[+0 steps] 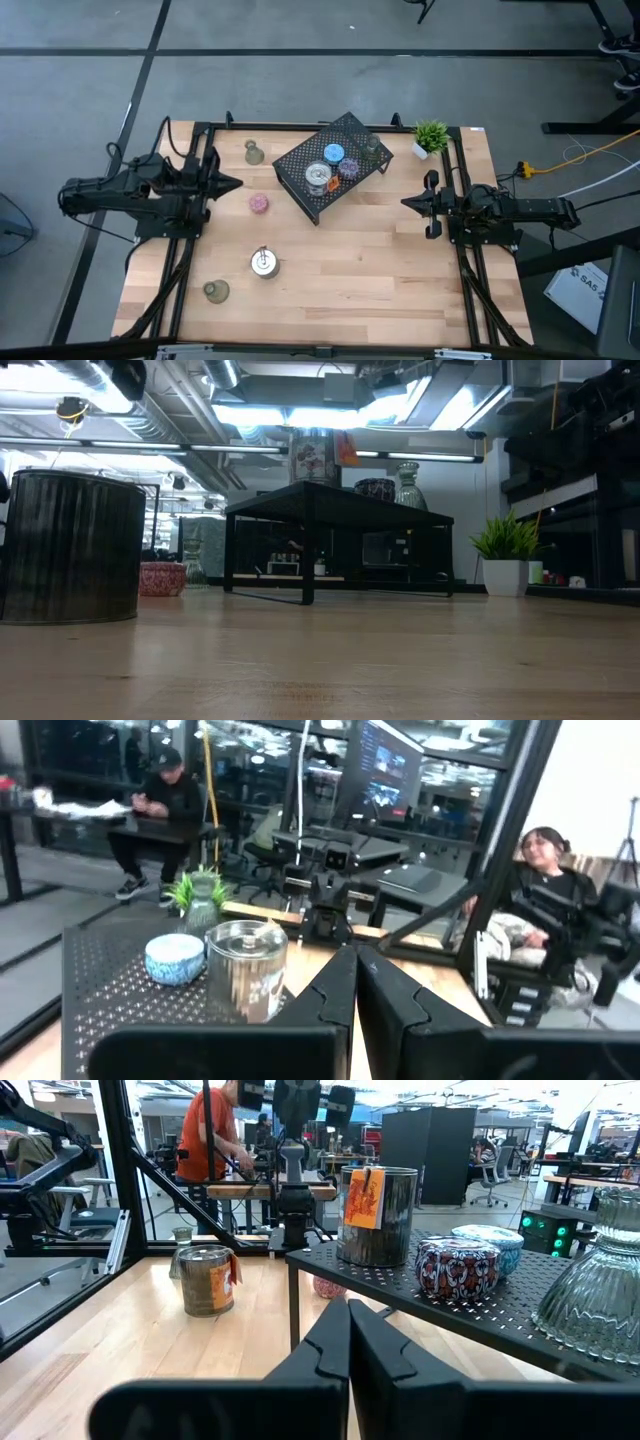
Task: Pick & Place candle stick holders
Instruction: Put the top green glass candle holder on the shelf aligned with the green glass candle holder
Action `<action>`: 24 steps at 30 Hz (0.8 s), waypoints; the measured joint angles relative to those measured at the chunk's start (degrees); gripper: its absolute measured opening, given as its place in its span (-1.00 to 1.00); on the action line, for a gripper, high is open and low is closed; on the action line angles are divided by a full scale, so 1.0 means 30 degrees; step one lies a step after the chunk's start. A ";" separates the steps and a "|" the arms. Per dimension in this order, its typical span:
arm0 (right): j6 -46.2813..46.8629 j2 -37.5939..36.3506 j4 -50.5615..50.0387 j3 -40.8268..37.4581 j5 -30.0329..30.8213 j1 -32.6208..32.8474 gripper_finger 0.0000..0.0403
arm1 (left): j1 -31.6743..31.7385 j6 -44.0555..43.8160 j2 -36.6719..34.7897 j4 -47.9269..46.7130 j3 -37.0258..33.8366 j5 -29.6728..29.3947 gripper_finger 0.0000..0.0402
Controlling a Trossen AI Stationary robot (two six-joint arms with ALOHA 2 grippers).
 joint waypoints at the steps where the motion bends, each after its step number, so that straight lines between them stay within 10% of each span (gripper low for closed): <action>1: 0.0000 0.0000 0.0000 0.0000 0.0000 -0.0005 -1.00 | 0.0014 -0.0210 0.0369 -0.0038 0.0348 -0.0041 -0.97; 24: 0.0004 0.0000 0.0000 0.0000 0.0000 -0.0006 -1.00 | 0.0029 0.0539 0.5050 -0.0034 0.3142 -0.1117 -0.97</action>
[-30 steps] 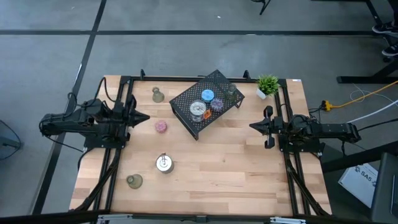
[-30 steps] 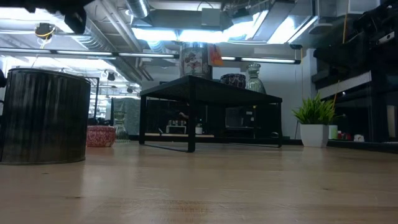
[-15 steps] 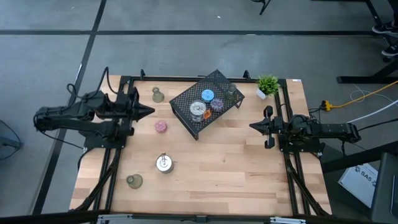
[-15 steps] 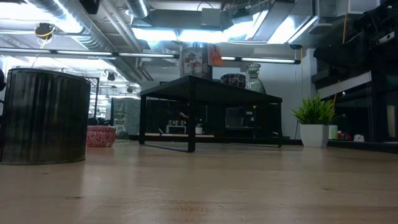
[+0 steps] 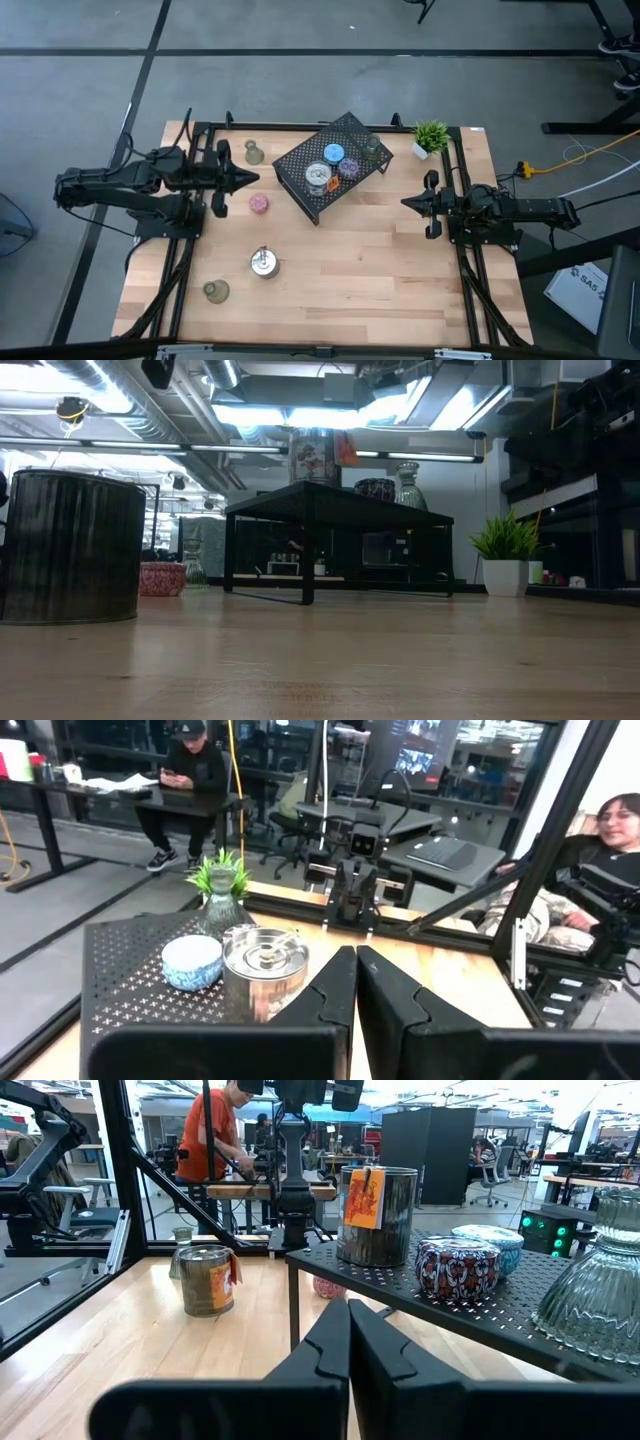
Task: Pick & Place candle stick holders
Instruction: Put the top green glass candle holder on the shelf aligned with the green glass candle holder
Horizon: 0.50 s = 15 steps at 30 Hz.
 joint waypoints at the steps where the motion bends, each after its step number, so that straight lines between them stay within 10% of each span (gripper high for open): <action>1: -0.0002 0.0000 -0.0002 0.0000 0.0000 0.0000 -1.00 | 0.0000 0.0005 -0.0007 0.0006 0.0002 -0.0061 -0.97; 15: -0.0004 0.0000 0.0000 0.0000 0.0000 0.0005 -1.00 | 0.2341 0.1209 0.0090 -0.0190 0.0000 -0.0687 -0.97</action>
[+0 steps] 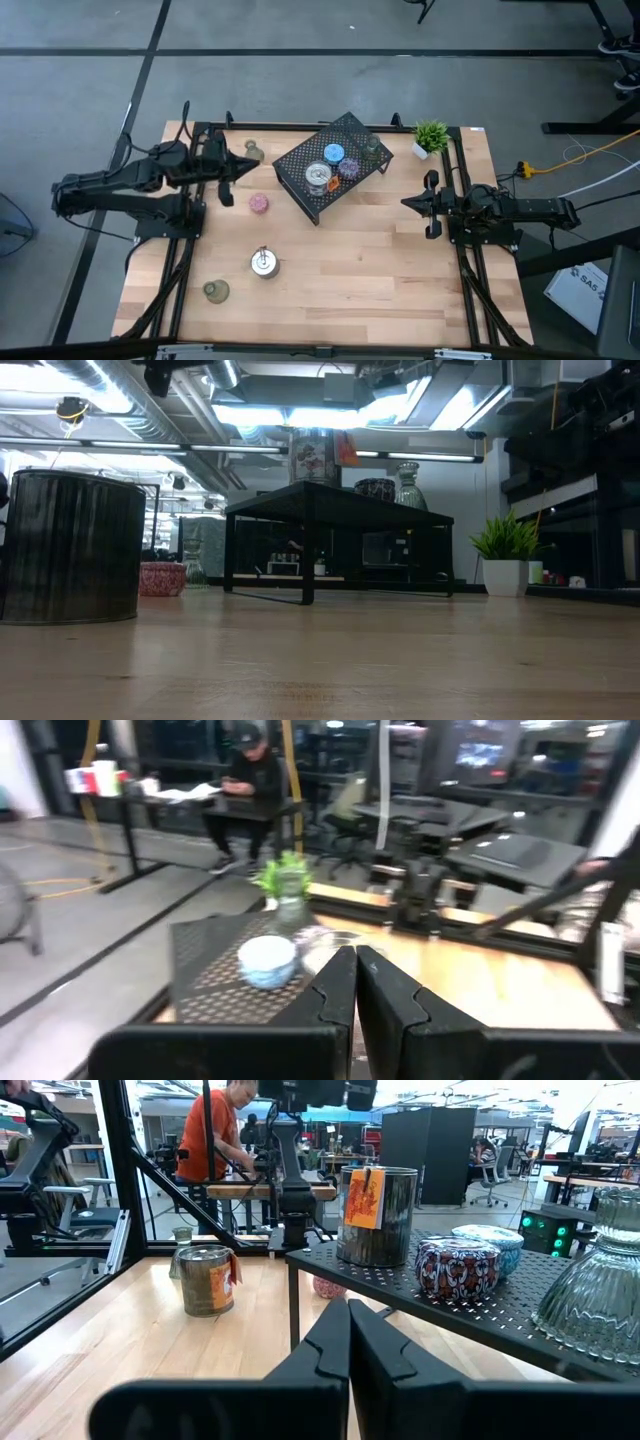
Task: Pick & Place candle stick holders
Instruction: Put the top green glass candle holder on the shelf aligned with the green glass candle holder
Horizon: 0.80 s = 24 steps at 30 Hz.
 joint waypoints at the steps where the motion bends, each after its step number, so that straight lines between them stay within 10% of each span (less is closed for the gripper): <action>1: 0.0007 0.0000 0.0000 0.0000 0.0000 0.0000 -1.00 | 0.0387 0.0005 0.0018 -0.0003 0.0000 0.0000 -0.97; 24: 0.0000 0.0000 0.0000 0.0000 0.0000 0.0000 -1.00 | 0.7642 0.0962 0.1962 -0.0195 0.0007 0.0032 -0.97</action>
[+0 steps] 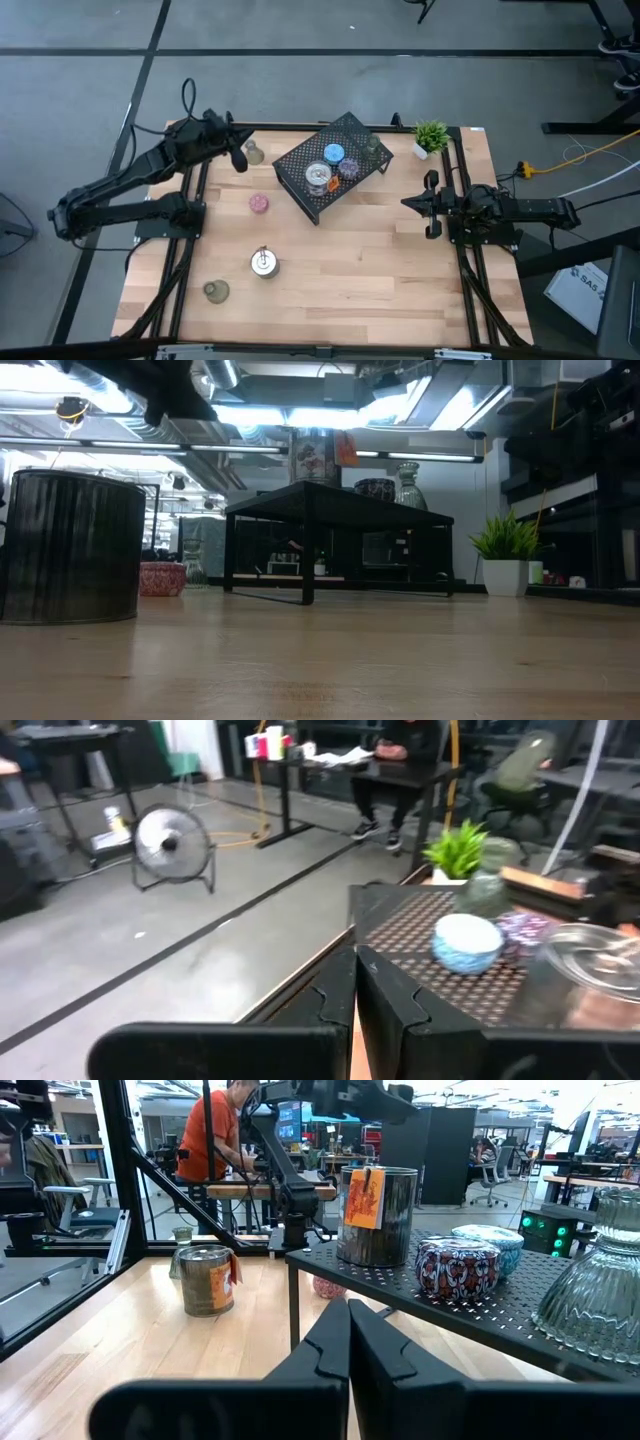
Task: Pick & Place candle stick holders
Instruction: Put the top green glass candle holder on the shelf aligned with the green glass candle holder
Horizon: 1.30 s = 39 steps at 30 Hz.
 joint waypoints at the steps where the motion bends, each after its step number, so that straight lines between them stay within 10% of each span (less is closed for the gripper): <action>1: 0.0000 0.0000 -0.0007 0.0000 0.0000 -0.0003 -1.00 | 0.0173 0.0000 0.0146 0.0007 -0.0004 -0.0024 -0.96; 13: 0.0000 0.0000 -0.0004 0.0000 0.0000 0.0000 -1.00 | 0.0683 0.1437 0.2238 -0.1537 0.2367 -0.0154 -0.83; 39: 0.0000 0.0000 0.0000 0.0000 -0.0007 -0.0004 -1.00 | 0.1591 -0.1632 0.5525 -0.6494 0.4386 -0.2541 0.31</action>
